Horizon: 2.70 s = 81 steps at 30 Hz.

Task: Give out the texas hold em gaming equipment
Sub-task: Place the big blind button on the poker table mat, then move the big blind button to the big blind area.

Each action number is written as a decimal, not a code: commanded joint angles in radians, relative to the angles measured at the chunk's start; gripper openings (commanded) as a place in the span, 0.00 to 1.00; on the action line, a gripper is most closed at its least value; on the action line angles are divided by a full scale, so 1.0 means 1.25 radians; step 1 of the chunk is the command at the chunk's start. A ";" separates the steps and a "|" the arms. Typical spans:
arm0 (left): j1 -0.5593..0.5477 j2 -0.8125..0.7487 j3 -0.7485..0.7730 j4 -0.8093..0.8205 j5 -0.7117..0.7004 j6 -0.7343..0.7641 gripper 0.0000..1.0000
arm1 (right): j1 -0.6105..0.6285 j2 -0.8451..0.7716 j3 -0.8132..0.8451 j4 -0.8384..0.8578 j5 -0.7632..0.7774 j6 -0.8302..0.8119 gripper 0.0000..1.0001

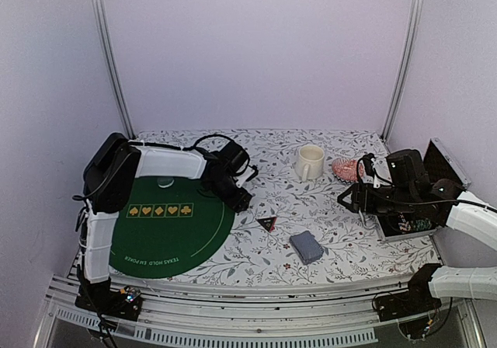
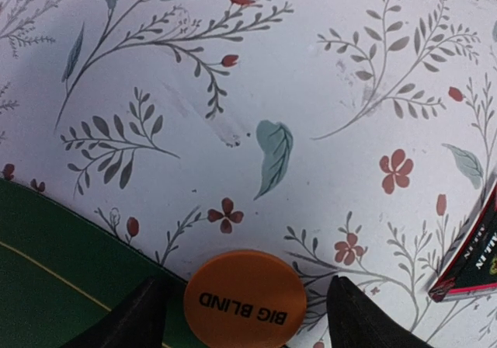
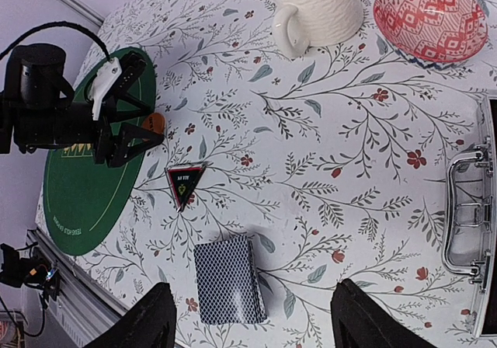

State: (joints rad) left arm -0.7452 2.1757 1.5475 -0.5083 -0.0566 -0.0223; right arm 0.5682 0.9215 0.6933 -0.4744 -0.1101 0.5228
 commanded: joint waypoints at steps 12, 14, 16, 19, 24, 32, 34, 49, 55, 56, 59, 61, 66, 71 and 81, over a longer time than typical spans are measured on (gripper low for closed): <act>0.043 0.023 -0.030 -0.069 0.044 -0.031 0.65 | -0.002 0.008 -0.001 -0.008 0.013 -0.008 0.71; 0.042 0.024 -0.028 -0.080 0.032 -0.031 0.65 | -0.003 0.007 0.000 -0.008 0.013 -0.008 0.70; 0.041 0.021 -0.029 -0.093 0.022 -0.031 0.67 | -0.003 0.006 0.000 -0.008 0.012 -0.009 0.71; 0.041 0.007 -0.042 -0.100 0.020 -0.032 0.70 | -0.002 0.002 -0.002 -0.010 0.013 -0.008 0.71; 0.042 -0.004 -0.059 -0.097 0.038 -0.033 0.63 | -0.003 0.003 0.000 -0.010 0.014 -0.008 0.70; 0.042 -0.004 -0.057 -0.096 0.049 -0.035 0.49 | -0.003 -0.001 0.004 -0.013 0.014 -0.008 0.70; 0.042 -0.021 -0.062 -0.096 0.053 -0.035 0.47 | -0.002 -0.004 0.003 -0.014 0.016 -0.008 0.71; 0.046 -0.211 -0.228 -0.080 0.099 -0.085 0.44 | -0.002 -0.011 0.000 -0.018 0.018 -0.008 0.71; 0.046 -0.309 -0.377 -0.108 0.108 -0.132 0.44 | -0.003 -0.015 0.002 -0.019 0.016 -0.008 0.71; 0.046 -0.326 -0.404 -0.108 0.117 -0.141 0.44 | -0.002 -0.015 0.002 -0.018 0.016 -0.008 0.71; 0.046 -0.375 -0.460 -0.104 0.121 -0.155 0.45 | -0.003 -0.014 0.003 -0.015 0.016 -0.010 0.71; 0.046 -0.393 -0.464 -0.104 0.112 -0.157 0.46 | -0.002 -0.011 0.003 -0.012 0.015 -0.012 0.71; 0.046 -0.369 -0.359 -0.101 0.112 -0.138 0.51 | -0.003 -0.012 -0.001 -0.006 0.010 -0.013 0.71; 0.045 -0.258 -0.214 -0.065 0.074 -0.117 0.51 | -0.003 -0.025 -0.002 -0.018 0.005 -0.009 0.71; 0.044 -0.067 -0.105 -0.068 0.040 -0.102 0.40 | -0.002 -0.075 -0.010 -0.048 0.024 0.015 0.71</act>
State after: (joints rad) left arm -0.6971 2.0525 1.4147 -0.5743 0.0246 -0.1677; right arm 0.5682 0.8463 0.6933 -0.5163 -0.1024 0.5240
